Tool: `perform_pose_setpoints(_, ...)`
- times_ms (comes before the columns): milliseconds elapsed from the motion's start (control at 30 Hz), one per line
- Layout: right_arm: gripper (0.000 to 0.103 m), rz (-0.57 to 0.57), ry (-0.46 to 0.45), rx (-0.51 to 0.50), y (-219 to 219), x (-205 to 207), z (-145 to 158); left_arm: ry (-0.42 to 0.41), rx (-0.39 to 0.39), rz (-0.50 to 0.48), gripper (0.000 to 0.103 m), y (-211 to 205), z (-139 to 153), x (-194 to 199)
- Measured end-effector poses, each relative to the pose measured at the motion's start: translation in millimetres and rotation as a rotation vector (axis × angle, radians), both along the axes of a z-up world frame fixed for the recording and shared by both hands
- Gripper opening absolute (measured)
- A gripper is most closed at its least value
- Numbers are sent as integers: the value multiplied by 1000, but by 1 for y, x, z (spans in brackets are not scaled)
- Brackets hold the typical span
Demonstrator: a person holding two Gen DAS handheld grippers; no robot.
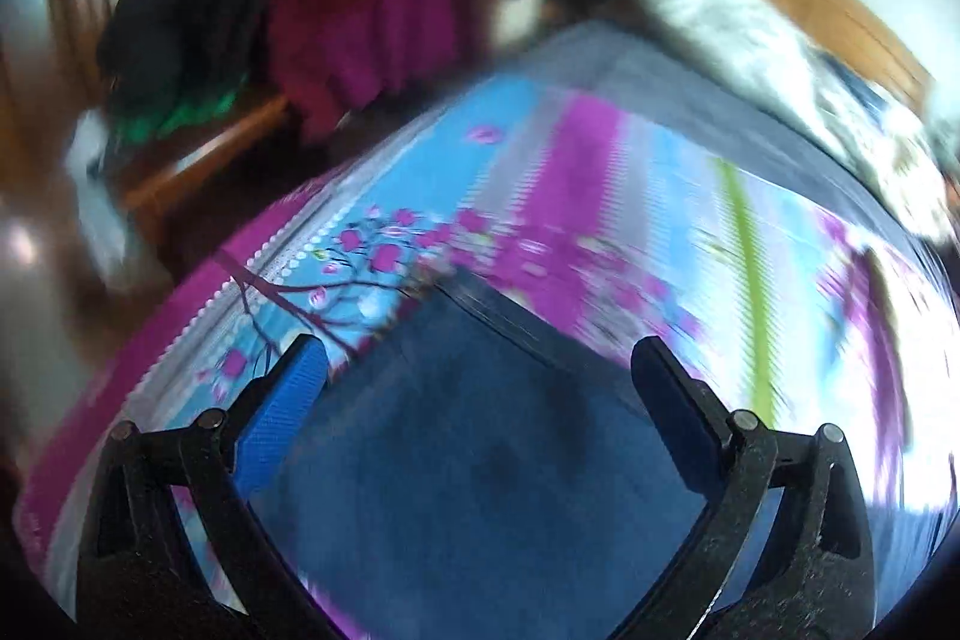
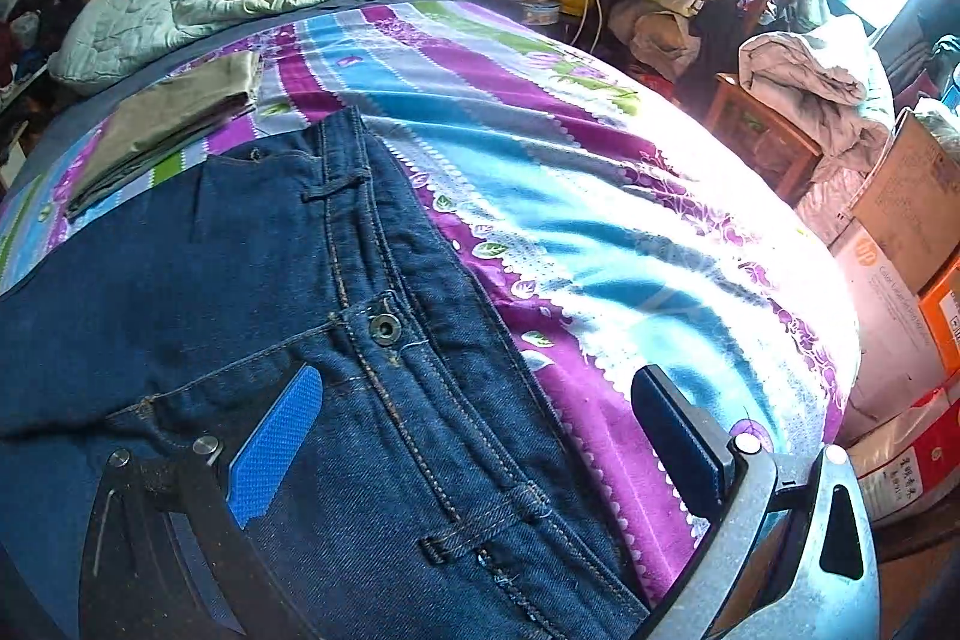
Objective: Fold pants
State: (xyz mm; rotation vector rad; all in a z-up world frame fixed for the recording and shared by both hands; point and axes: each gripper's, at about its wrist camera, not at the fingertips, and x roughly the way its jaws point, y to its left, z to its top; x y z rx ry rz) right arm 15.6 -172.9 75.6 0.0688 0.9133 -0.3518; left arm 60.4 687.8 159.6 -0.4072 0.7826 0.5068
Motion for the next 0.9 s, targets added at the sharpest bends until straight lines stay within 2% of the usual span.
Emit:
perform_pose_setpoints(33,103,0,4,-13,1,4,-1,9,-15,15,92,9,-9,10)
perform_pose_setpoints(133,102,18,5,-41,8,18,0,44,4,14,86,20,-33,36)
perform_pose_setpoints(267,98,90,-39,-51,25,35,13,79,41,-51,76,16,-58,48)
perform_pose_setpoints(300,97,112,-55,-54,29,37,18,67,22,-65,72,17,-61,47)
perform_pose_setpoints(367,96,153,-97,-57,33,41,27,25,-8,-79,59,21,-60,44)
perform_pose_setpoints(433,96,176,-128,-57,33,50,32,13,-15,-69,35,26,-60,42)
perform_pose_setpoints(533,94,167,-170,-51,19,71,37,1,1,-87,25,22,-59,42)
perform_pose_setpoints(600,94,145,-208,-11,4,88,39,9,23,-91,23,16,-59,41)
perform_pose_setpoints(700,94,135,-233,107,-14,135,36,12,25,-95,21,16,-61,46)
perform_pose_setpoints(800,95,191,-208,107,-8,190,25,17,21,-94,21,19,-63,51)
perform_pose_setpoints(900,94,262,-119,156,5,249,-1,20,19,-94,21,20,-64,52)
